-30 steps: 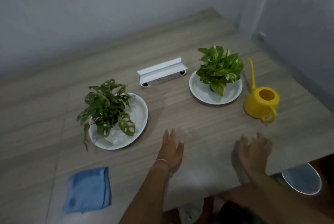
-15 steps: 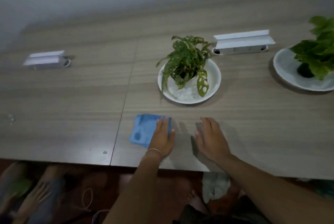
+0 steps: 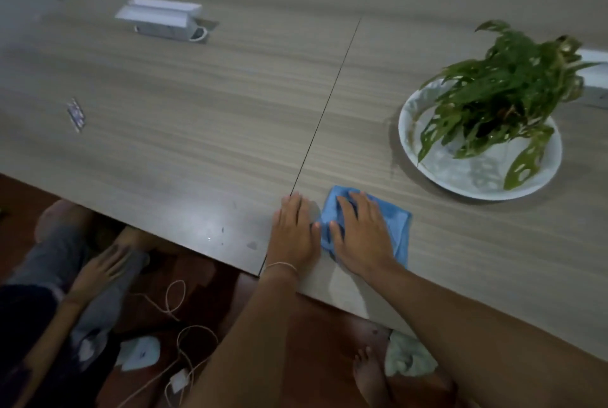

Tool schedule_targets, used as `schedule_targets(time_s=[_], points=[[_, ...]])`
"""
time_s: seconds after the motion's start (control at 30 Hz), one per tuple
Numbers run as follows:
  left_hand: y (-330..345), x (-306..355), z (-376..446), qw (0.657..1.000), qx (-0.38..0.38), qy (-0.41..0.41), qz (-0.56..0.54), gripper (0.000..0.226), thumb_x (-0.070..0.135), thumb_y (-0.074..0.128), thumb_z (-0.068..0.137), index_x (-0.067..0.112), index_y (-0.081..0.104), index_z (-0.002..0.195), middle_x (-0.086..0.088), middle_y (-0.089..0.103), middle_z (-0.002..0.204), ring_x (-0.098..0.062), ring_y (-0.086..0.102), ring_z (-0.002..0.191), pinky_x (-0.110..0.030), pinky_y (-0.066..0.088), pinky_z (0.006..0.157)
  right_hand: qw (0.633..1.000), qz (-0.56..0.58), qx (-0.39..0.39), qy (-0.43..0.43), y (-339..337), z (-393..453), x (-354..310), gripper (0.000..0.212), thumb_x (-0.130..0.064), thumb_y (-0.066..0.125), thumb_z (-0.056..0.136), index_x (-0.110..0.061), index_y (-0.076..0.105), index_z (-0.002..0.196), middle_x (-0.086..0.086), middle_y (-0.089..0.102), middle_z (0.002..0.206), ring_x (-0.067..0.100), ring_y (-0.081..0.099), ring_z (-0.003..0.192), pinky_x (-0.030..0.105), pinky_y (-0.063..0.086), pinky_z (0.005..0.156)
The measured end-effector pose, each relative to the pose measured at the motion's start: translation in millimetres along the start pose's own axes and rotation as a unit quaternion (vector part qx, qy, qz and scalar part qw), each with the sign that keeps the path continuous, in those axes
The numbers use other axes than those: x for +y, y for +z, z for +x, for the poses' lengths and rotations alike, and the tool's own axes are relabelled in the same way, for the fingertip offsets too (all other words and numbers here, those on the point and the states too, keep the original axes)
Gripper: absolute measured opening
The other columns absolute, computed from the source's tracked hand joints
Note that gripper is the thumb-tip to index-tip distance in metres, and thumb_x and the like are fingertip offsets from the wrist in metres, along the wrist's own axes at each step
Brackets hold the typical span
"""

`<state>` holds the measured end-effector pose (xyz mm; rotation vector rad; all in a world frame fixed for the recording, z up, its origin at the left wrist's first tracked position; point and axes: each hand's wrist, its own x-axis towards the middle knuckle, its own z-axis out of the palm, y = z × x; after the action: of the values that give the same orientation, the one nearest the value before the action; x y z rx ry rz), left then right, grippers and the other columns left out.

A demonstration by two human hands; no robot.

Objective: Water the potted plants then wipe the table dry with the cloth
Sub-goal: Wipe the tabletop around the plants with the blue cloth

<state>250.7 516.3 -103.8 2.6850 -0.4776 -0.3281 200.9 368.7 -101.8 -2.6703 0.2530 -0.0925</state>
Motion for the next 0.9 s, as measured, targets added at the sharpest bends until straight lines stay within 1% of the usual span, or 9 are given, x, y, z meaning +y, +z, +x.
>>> schedule_targets(time_s=[0.07, 0.13, 0.2, 0.3, 0.43, 0.57, 0.73, 0.8, 0.9], points=[[10, 0, 1, 1.0, 0.021, -0.009, 0.019, 0.07, 0.043, 0.02, 0.096, 0.003, 0.033, 0.153, -0.019, 0.027, 0.162, -0.034, 0.021, 0.152, -0.045, 0.015, 0.124, 0.999, -0.047, -0.015, -0.004, 7, 9, 5, 0.064, -0.046, 0.038, 0.098, -0.008, 0.044, 0.148, 0.015, 0.043, 0.155, 0.033, 0.03, 0.149, 0.05, 0.019, 0.125], [16, -2, -1, 0.997, 0.054, -0.003, 0.046, 0.063, 0.042, 0.027, 0.101, 0.006, 0.037, 0.151, -0.015, 0.031, 0.161, -0.031, 0.024, 0.151, -0.045, 0.021, 0.123, 0.998, -0.067, -0.021, -0.009, 11, 18, 6, 0.068, -0.05, 0.037, 0.099, -0.009, 0.038, 0.153, 0.014, 0.037, 0.16, 0.031, 0.024, 0.152, 0.05, 0.016, 0.125], [18, -2, 0, 0.996, 0.076, -0.004, 0.044, 0.061, 0.042, 0.031, 0.101, 0.008, 0.037, 0.151, -0.013, 0.033, 0.16, -0.029, 0.025, 0.151, -0.046, 0.027, 0.121, 0.997, -0.08, -0.019, -0.011, 12, 34, 8, 0.07, -0.051, 0.035, 0.099, -0.008, 0.035, 0.154, 0.015, 0.035, 0.161, 0.031, 0.022, 0.153, 0.049, 0.014, 0.125], [18, 1, -2, 0.996, 0.076, -0.008, 0.049, 0.063, 0.043, 0.034, 0.102, 0.008, 0.032, 0.153, -0.013, 0.03, 0.161, -0.027, 0.022, 0.152, -0.046, 0.026, 0.121, 0.995, -0.097, -0.014, -0.009, 13, 76, 16, 0.07, -0.049, 0.033, 0.098, -0.006, 0.035, 0.154, 0.017, 0.036, 0.16, 0.032, 0.025, 0.151, 0.049, 0.015, 0.125], [15, 1, -2, 0.996, 0.064, -0.016, 0.062, 0.067, 0.047, 0.037, 0.1, 0.009, 0.032, 0.155, -0.011, 0.025, 0.164, -0.024, 0.015, 0.154, -0.044, 0.021, 0.123, 0.994, -0.107, -0.003, 0.019, 9, 145, 29, 0.069, -0.048, 0.03, 0.1, -0.006, 0.032, 0.155, 0.016, 0.031, 0.162, 0.031, 0.021, 0.152, 0.048, 0.013, 0.125], [17, 3, -1, 0.995, 0.056, -0.021, 0.074, 0.069, 0.046, 0.043, 0.098, 0.009, 0.031, 0.155, -0.01, 0.02, 0.166, -0.021, 0.007, 0.156, -0.044, 0.019, 0.124, 0.991, -0.117, 0.02, 0.058, 6, 201, 38, 0.071, -0.049, 0.033, 0.098, -0.005, 0.035, 0.153, 0.016, 0.035, 0.16, 0.033, 0.023, 0.15, 0.047, 0.015, 0.124], [19, 6, 1, 0.994, 0.094, -0.028, 0.039, 0.075, 0.039, 0.058, 0.086, 0.009, 0.039, 0.152, -0.009, 0.025, 0.165, -0.022, 0.015, 0.155, -0.046, 0.022, 0.122, 0.989, -0.12, 0.016, 0.083, 0, 260, 43, 0.072, -0.051, 0.029, 0.097, -0.006, 0.032, 0.154, 0.014, 0.032, 0.161, 0.034, 0.022, 0.15, 0.05, 0.016, 0.124], [19, 8, 2, 0.994, 0.098, -0.025, 0.038, 0.075, 0.038, 0.058, 0.085, 0.01, 0.039, 0.152, -0.01, 0.026, 0.164, -0.021, 0.015, 0.155, -0.045, 0.02, 0.123, 0.989, -0.122, 0.007, 0.082, 1, 272, 45, 0.073, -0.052, 0.026, 0.097, -0.007, 0.029, 0.155, 0.014, 0.03, 0.162, 0.034, 0.02, 0.152, 0.051, 0.015, 0.124], [19, 7, 2, 0.994, 0.092, -0.024, 0.048, 0.073, 0.042, 0.051, 0.089, 0.01, 0.037, 0.153, -0.01, 0.025, 0.164, -0.022, 0.013, 0.155, -0.044, 0.018, 0.124, 0.987, -0.138, -0.003, 0.08, 6, 271, 47, 0.073, -0.053, 0.021, 0.098, -0.011, 0.025, 0.157, 0.012, 0.025, 0.165, 0.033, 0.013, 0.154, 0.053, 0.009, 0.125]])
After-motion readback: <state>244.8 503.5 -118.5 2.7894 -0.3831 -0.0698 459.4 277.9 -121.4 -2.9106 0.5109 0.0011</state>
